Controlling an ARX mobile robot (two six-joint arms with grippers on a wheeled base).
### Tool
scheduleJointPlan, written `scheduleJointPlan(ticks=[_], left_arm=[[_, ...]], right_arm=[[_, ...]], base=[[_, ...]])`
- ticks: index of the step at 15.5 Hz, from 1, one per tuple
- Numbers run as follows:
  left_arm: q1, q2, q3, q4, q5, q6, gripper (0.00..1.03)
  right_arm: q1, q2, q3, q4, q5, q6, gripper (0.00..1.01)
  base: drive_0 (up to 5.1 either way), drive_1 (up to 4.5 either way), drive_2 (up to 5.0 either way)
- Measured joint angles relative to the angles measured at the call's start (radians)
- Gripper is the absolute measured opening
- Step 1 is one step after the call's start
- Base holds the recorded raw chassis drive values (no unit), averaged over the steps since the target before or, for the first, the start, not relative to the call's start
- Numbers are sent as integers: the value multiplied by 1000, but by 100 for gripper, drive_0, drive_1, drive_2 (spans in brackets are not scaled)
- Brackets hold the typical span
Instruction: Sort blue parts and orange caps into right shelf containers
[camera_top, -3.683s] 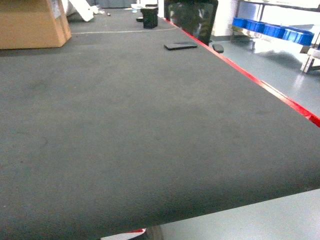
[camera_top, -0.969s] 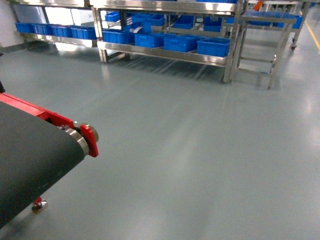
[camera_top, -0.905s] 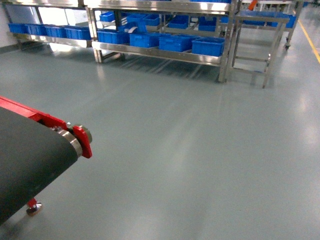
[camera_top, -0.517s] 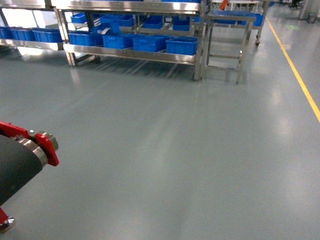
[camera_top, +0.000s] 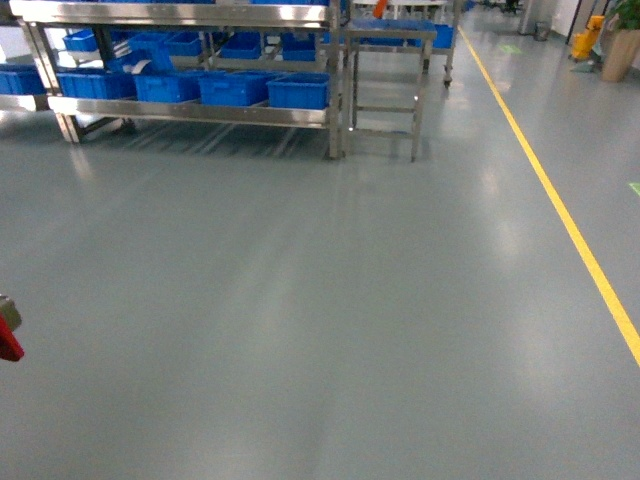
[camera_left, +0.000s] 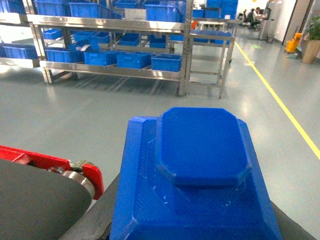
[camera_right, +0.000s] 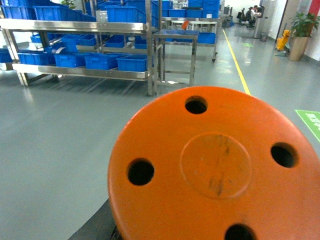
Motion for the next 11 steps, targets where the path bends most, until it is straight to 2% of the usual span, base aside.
scheduleJointPlan(ticks=[7,11], left_arm=[[0,0,0,0,0,0,42],[0,0,0,0,0,0,42]], right_arm=[[0,0,0,0,0,0,45],[0,0,0,0,0,0,45]], base=[[-161,-161,-161],[0,423,-423]])
